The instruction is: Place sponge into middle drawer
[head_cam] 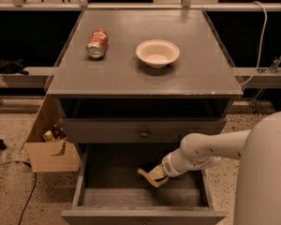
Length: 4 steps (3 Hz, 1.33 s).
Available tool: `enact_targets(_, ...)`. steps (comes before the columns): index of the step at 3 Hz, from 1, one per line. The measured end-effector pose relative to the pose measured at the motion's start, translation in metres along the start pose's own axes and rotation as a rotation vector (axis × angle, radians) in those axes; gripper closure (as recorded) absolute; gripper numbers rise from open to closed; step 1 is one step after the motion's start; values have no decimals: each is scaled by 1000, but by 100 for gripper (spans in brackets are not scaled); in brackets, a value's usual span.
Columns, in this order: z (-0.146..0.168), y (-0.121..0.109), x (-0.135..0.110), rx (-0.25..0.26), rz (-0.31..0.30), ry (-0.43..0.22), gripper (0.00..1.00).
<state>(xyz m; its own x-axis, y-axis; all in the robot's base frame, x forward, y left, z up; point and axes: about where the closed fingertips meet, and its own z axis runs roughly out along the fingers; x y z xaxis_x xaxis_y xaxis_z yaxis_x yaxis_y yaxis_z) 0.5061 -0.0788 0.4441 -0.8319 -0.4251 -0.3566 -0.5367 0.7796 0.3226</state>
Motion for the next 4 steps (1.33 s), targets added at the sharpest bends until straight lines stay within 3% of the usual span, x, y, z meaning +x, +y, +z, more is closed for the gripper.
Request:
enact_targets(2, 83, 3, 22, -82, 28, 74, 100)
enact_targets(3, 83, 3, 22, -82, 28, 74, 100)
enact_targets(4, 83, 3, 22, -82, 28, 74, 82)
